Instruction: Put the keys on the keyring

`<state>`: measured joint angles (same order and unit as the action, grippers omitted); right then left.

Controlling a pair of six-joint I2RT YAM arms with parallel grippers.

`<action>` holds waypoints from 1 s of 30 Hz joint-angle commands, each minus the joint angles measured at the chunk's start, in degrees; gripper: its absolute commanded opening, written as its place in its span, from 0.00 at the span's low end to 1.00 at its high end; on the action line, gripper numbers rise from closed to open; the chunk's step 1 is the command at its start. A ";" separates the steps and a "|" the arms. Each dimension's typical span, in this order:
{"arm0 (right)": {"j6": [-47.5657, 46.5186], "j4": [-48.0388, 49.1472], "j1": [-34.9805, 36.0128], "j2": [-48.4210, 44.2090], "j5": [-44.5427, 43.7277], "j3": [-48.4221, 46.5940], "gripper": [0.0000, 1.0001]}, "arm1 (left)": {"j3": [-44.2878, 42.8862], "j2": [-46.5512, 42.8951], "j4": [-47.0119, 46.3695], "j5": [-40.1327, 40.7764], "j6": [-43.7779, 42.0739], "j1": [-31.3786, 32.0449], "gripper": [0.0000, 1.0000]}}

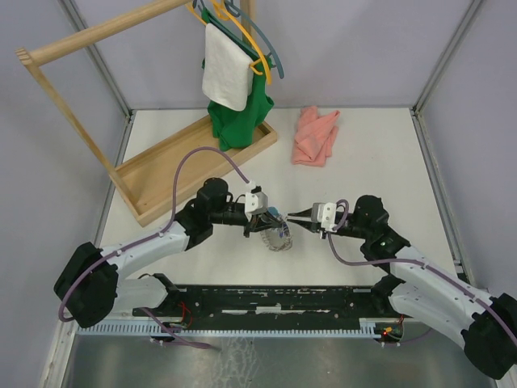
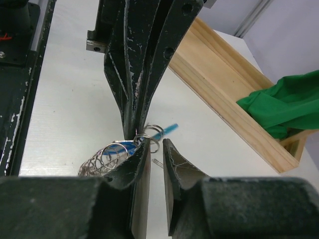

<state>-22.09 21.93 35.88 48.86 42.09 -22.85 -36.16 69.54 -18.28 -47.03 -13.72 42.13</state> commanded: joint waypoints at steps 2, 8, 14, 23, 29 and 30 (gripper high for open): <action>-7.30 -15.44 -0.06 -0.60 -0.20 -5.95 0.26 | -2.66 -1.50 1.55 -1.18 1.05 0.15 0.03; -14.59 -27.76 0.01 -0.50 0.89 -11.30 0.36 | -4.45 -1.26 5.74 -1.19 -0.10 0.25 0.03; -25.24 -38.10 0.03 1.83 2.73 -17.07 0.40 | -5.85 -0.74 8.20 -1.91 -1.26 0.21 0.03; -36.38 -47.61 0.94 6.73 5.03 -24.15 0.41 | -7.05 -0.20 9.56 -2.97 -2.09 0.23 0.03; -39.45 -50.41 2.90 10.00 4.00 -27.00 0.41 | -7.33 0.14 9.67 -3.24 -2.21 0.23 0.03; -40.38 -51.43 3.27 10.69 3.83 -27.74 0.40 | -7.34 0.22 9.67 -3.27 -2.27 0.19 0.03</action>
<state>-58.02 -25.78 37.91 57.74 45.21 -46.19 -40.66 69.73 -7.31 -48.27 -14.22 42.13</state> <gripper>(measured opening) 0.410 0.034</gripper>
